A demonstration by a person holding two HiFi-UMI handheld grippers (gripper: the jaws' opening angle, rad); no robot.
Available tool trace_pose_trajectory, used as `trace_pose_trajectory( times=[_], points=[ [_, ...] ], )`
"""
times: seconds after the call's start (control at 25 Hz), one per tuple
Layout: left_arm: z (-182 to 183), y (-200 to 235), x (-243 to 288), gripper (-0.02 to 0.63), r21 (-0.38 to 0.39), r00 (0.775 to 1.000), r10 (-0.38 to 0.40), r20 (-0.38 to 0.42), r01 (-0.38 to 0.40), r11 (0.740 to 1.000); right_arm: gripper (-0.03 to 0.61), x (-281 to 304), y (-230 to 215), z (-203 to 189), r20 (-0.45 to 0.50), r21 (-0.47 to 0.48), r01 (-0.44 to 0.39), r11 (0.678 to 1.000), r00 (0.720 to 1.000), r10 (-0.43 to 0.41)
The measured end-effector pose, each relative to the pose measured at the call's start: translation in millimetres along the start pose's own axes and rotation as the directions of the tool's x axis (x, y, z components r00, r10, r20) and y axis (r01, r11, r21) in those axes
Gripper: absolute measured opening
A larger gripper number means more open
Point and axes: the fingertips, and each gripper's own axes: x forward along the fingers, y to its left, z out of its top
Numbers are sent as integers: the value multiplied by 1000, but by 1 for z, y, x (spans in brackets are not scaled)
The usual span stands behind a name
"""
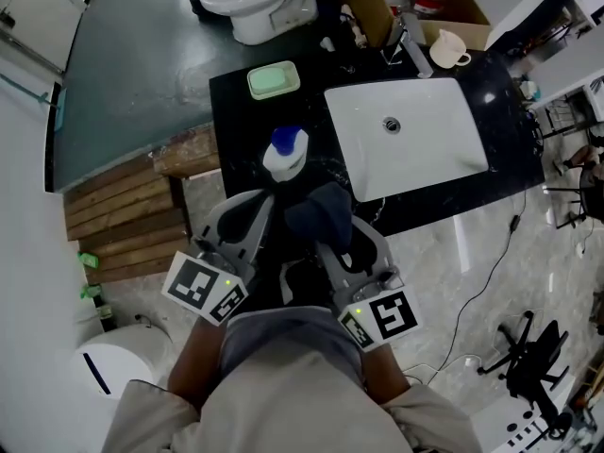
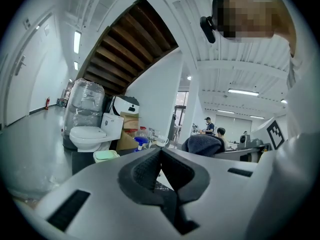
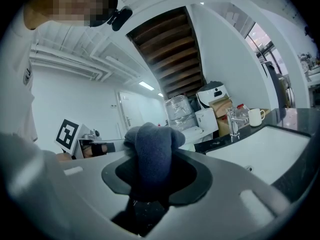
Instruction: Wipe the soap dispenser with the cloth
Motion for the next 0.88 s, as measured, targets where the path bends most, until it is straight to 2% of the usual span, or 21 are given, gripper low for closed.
trace_pose_trajectory(
  times=[0.24, 0.52, 0.56, 0.64, 0.88],
  points=[
    [-9, 11, 13, 6, -1, 999, -11, -30, 11, 1000, 127, 9, -13, -3, -8, 7, 31, 999, 999, -31],
    [-5, 33, 34, 8, 82, 998, 16, -60, -11, 997, 127, 21, -26, -4, -12, 12, 75, 997, 997, -74],
    [-5, 36, 38, 22, 89, 997, 20, -70, -13, 996, 127, 22, -28, -4, -11, 17, 80, 997, 997, -80],
    [-7, 39, 46, 103, 98, 995, 19, -93, -10, 995, 127, 23, -32, -4, -11, 28, 91, 995, 996, -91],
    [-12, 46, 65, 146, 127, 991, 15, -136, 2, 992, 127, 26, -40, -10, -9, 61, 108, 992, 994, -107]
  ],
)
